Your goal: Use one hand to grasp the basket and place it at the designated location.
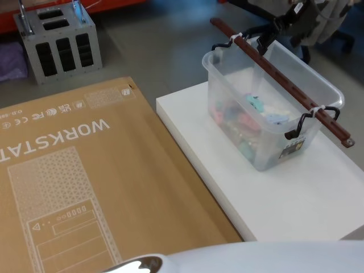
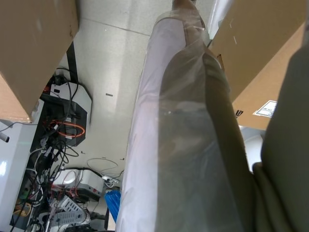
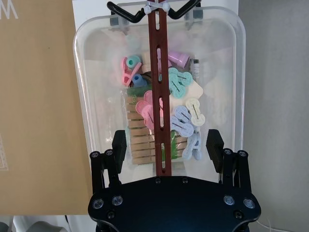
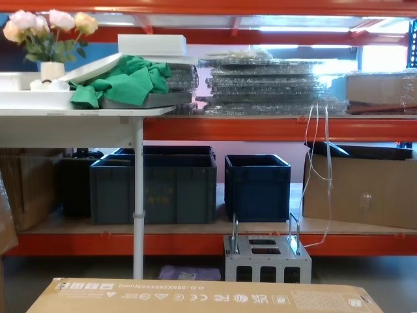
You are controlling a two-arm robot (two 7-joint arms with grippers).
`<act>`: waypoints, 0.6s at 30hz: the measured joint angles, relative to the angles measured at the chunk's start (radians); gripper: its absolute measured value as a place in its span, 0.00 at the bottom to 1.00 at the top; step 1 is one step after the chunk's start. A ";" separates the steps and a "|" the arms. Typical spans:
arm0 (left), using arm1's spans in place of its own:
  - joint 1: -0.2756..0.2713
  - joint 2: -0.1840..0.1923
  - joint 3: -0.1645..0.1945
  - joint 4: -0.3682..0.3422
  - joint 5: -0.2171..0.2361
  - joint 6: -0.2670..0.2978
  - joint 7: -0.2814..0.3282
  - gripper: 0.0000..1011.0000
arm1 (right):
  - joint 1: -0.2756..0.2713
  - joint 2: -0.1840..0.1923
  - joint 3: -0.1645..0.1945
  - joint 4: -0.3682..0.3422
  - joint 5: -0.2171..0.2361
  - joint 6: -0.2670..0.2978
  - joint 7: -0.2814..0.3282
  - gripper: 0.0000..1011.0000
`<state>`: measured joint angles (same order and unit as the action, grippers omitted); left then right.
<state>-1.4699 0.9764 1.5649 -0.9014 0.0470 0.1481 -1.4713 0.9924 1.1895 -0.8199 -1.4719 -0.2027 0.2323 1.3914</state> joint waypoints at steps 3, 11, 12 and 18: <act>0.000 0.000 0.000 0.000 0.000 0.000 0.000 0.00 | 0.000 0.000 0.000 0.000 0.000 0.000 0.000 0.99; 0.000 0.000 0.000 0.000 0.000 0.000 0.000 0.00 | 0.000 0.000 0.000 0.000 0.000 -0.001 0.000 0.99; 0.000 0.000 0.000 0.000 0.000 0.000 0.000 0.00 | 0.000 0.000 0.000 0.000 0.000 -0.001 0.000 0.99; 0.000 0.000 0.000 0.000 0.000 0.000 0.000 0.00 | 0.000 0.000 0.000 0.000 0.000 -0.001 0.000 0.99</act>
<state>-1.4699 0.9764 1.5649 -0.9015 0.0470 0.1481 -1.4713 0.9924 1.1895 -0.8200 -1.4719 -0.2024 0.2316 1.3914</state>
